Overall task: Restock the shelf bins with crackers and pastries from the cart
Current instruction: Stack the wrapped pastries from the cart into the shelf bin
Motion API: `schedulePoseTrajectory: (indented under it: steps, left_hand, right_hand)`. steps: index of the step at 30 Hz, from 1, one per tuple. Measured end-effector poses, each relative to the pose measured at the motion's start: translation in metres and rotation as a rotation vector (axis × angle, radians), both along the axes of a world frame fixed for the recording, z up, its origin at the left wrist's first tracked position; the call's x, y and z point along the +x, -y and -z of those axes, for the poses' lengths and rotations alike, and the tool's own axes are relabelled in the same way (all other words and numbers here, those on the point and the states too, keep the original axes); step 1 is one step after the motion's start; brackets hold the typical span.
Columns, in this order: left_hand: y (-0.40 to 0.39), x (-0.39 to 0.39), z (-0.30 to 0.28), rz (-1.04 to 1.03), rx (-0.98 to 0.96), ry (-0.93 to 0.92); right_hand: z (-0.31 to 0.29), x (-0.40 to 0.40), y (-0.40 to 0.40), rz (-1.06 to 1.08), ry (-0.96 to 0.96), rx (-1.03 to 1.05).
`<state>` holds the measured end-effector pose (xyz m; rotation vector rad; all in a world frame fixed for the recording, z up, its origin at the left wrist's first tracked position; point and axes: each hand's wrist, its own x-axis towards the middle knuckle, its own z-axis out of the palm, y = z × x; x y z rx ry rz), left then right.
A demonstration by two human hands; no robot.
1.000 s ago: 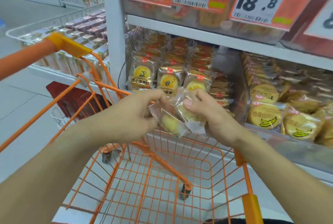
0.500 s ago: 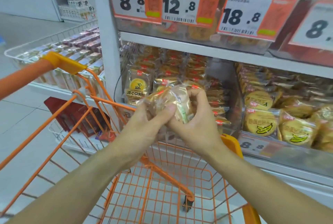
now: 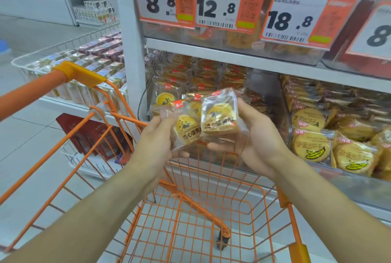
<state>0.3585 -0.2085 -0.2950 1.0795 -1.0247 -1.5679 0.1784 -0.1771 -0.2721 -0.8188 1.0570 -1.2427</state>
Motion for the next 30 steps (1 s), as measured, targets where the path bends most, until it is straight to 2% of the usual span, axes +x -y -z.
schedulePoseTrajectory:
  steps: [3, 7, 12, 14, 17, 19, 22, 24, 26, 30]
  left_hand:
    - [0.004, 0.002, 0.004, -0.053, -0.014, 0.036]
    - [0.007, 0.004, 0.008, -0.074, -0.079, 0.118]
    - [-0.002, 0.002, 0.008, -0.015, -0.242, 0.29]
    - [-0.002, 0.0, 0.009, 0.003, -0.234, 0.264]
    - [-0.002, -0.004, 0.011, 0.056, -0.194, 0.196]
    - [-0.006, -0.007, 0.013, 0.078, -0.215, 0.182]
    - [-0.009, -0.012, 0.017, 0.194, -0.229, 0.236]
    - [-0.007, -0.013, 0.021, 0.274, -0.212, 0.211]
    - [-0.006, -0.013, 0.02, 0.296, -0.275, 0.226]
    - [-0.009, -0.01, 0.011, 0.34, -0.502, 0.461]
  right_hand:
    - [-0.005, -0.007, -0.003, -0.081, 0.155, 0.038]
    - [-0.002, -0.013, -0.002, -0.097, 0.106, 0.003]
    - [0.004, -0.012, 0.001, -0.063, -0.148, -0.102]
    - [0.01, -0.003, 0.001, 0.033, -0.218, -0.161]
    - [0.022, 0.014, -0.001, 0.175, -0.489, -0.284]
    - [0.03, 0.024, -0.004, 0.171, -0.654, -0.28]
    - [0.031, 0.033, -0.009, 0.074, -0.756, -0.215]
    - [0.027, 0.034, -0.013, 0.041, -0.775, -0.225]
    - [0.022, 0.03, -0.016, 0.003, -0.735, -0.246]
    - [0.013, 0.006, -0.016, -0.08, -0.504, -0.24]
